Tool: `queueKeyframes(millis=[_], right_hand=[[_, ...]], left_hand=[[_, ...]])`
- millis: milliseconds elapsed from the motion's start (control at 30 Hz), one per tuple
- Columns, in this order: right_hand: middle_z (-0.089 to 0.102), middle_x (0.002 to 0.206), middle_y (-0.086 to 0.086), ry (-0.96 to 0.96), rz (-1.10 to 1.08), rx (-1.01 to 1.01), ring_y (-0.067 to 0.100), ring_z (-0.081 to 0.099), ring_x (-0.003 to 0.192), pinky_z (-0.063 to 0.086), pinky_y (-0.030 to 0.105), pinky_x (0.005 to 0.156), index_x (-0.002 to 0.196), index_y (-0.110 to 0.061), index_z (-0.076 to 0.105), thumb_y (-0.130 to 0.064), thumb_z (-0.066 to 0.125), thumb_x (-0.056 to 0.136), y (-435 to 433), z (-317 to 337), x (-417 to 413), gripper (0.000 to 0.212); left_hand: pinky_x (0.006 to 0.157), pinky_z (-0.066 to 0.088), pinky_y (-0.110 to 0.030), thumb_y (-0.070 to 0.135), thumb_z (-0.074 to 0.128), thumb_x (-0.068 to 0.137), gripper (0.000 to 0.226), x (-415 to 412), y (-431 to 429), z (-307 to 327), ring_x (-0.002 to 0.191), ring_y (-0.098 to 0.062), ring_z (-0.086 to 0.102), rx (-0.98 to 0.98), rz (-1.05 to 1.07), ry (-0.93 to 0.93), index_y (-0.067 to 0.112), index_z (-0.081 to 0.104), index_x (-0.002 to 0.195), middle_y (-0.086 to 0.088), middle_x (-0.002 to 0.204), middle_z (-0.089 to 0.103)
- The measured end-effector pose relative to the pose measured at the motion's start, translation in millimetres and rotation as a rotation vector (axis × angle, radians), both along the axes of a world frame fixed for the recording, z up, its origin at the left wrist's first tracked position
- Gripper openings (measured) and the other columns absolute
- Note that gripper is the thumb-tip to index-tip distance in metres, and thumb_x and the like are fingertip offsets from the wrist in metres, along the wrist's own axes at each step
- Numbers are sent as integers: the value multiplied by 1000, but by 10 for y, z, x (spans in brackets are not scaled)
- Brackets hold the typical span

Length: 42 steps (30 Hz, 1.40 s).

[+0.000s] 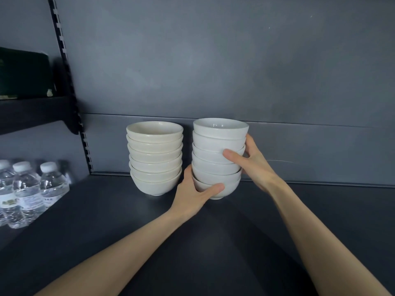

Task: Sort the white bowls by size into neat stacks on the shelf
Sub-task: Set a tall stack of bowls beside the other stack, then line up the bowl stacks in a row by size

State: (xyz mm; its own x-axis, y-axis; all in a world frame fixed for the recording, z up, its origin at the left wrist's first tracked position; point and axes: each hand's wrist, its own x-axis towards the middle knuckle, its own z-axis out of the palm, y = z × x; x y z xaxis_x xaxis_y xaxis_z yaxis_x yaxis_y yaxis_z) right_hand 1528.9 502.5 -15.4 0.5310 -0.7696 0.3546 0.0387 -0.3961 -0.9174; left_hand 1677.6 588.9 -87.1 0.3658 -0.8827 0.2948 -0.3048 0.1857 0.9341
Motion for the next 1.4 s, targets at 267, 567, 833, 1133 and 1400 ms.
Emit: queueKeyframes(millis=[267,567,833,1133,1400], right_hand=[[53,129,-22,35,-14,17,-13,51,109,49,10,77,144,-32,31,-43,74,63,26,25,7,92],[51,129,-16,222,-39,42,11,51,121,47,31,85,147,-30,24,-33,74,81,146,218,-111,83],[49,140,-2,438,-268,-132,13,47,127,43,34,103,140,-24,45,-42,69,83,273,262,-601,64],[64,114,4,750,-505,-234,22,56,118,37,22,87,122,-19,62,-37,68,86,430,503,-1830,41],[52,135,8,903,-726,-295,25,51,120,35,21,87,128,-19,57,-37,71,84,661,712,-3421,49]], left_hand=[[83,40,-5,37,81,72,94,9,17,26,117,-1,50,29,-23,-13,26,25,148,17,134,50],[93,40,-21,43,74,78,78,31,158,162,117,-9,54,144,-3,-212,21,36,143,12,133,54],[83,53,-37,30,62,87,21,-130,472,279,87,-18,65,158,192,-518,15,64,100,5,96,67],[89,50,-33,39,63,88,33,-1120,215,858,95,-17,62,97,-101,-775,20,62,114,5,98,68],[98,44,-39,47,63,86,55,-2626,66,1347,122,-24,51,-51,-255,-974,24,49,134,1,132,58]])
